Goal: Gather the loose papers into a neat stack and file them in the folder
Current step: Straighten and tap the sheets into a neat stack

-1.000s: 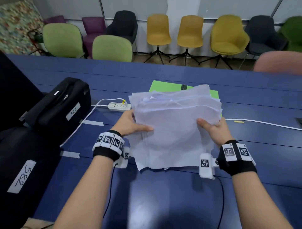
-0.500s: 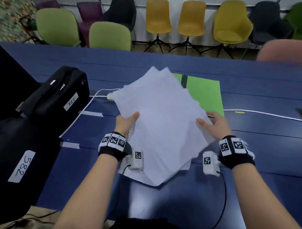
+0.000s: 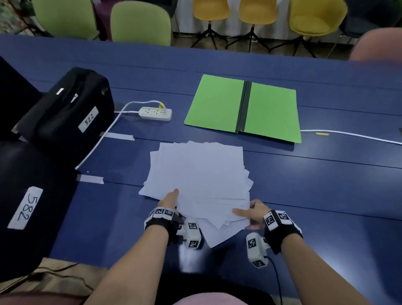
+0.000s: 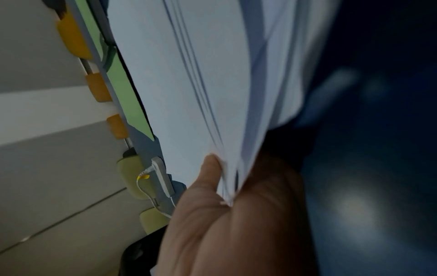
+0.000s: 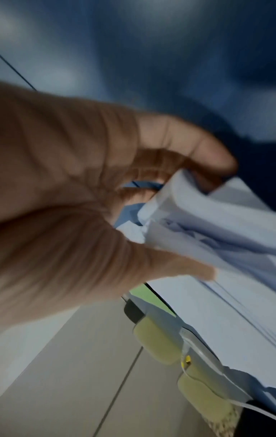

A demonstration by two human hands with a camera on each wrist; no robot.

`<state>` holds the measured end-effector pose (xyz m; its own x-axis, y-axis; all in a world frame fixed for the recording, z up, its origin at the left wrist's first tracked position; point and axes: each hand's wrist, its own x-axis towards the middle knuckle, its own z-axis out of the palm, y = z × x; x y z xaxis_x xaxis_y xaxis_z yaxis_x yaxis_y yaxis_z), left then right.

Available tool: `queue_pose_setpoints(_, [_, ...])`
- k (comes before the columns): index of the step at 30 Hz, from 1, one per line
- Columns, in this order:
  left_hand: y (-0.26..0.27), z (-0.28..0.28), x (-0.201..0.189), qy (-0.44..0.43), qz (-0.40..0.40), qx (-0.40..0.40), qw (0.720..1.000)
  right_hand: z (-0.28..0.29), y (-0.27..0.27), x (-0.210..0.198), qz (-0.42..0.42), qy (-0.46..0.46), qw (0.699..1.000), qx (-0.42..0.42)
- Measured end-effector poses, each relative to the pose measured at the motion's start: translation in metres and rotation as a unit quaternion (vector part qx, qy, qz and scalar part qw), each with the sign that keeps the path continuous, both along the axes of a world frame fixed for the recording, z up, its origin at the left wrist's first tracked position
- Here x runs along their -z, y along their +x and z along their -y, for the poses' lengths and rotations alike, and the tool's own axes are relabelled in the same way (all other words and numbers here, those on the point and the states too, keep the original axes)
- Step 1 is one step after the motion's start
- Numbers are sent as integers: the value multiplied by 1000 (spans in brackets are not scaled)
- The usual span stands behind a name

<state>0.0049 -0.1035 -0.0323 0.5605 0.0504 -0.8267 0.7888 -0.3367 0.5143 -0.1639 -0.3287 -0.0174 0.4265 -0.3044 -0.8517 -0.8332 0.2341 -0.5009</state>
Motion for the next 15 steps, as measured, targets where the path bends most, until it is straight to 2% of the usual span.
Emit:
queue_pose_setpoints(3, [7,-16,-3,-66,7,-106,992,1,-2,-6,-17,13,1000,-19])
queue_pose_setpoints(5, [25,-33,10,-53,12,-125,991,7,-6,1,-19,1,1000,14])
queue_pose_setpoints(7, [41,-45,21,-31,23,-122,992,10,-11,4,-14,-7,999,49])
queue_pose_setpoints(10, [37,-41,-15,2,69,-60,996,18,-14,11,-8,-35,989,144])
queue_pose_setpoints(12, [38,-36,-13,17,85,-61,994,20,-13,12,-27,-26,980,194])
queue_pose_setpoints(15, [37,-32,-5,-15,65,-58,996,13,-6,4,-27,27,986,160])
